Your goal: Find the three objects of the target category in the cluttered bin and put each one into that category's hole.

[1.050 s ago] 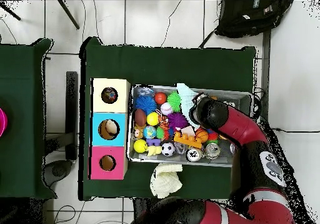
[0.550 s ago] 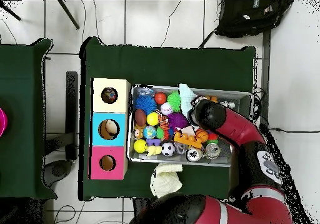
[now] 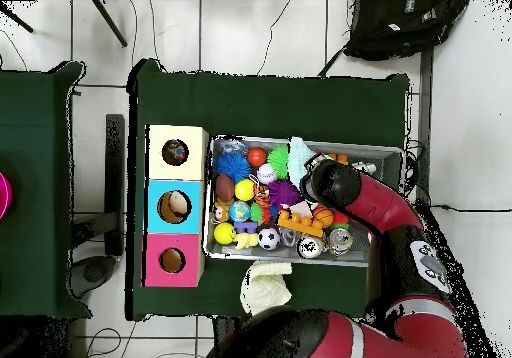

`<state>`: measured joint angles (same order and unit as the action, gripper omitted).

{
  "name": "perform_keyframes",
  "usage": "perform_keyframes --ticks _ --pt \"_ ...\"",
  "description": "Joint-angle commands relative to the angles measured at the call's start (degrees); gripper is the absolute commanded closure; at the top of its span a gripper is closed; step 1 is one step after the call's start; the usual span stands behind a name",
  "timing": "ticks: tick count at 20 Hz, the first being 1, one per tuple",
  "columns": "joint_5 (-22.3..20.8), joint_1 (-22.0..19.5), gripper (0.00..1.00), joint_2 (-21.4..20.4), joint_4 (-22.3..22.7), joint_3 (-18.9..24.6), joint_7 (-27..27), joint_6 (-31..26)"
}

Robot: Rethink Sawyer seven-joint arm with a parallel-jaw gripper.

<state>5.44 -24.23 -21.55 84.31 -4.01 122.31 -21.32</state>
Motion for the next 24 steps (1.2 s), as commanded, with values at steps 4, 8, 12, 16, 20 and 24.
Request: perform_keyframes --ticks 4,8,12,16,20,24 --pt "1.2 1.4 1.00 2.0 4.3 3.3 6.4 -5.2" --pt "1.5 1.1 1.00 -0.2 5.7 3.8 6.3 -6.2" --pt "2.3 0.5 1.00 -4.1 8.2 4.8 5.8 -9.2" --pt "3.1 0.2 1.00 -8.2 10.4 5.0 5.4 -13.4" --pt "3.6 0.1 1.00 -11.5 12.1 5.1 5.2 -17.1" --pt "4.1 1.3 1.00 -12.8 13.2 4.6 6.2 -18.2"
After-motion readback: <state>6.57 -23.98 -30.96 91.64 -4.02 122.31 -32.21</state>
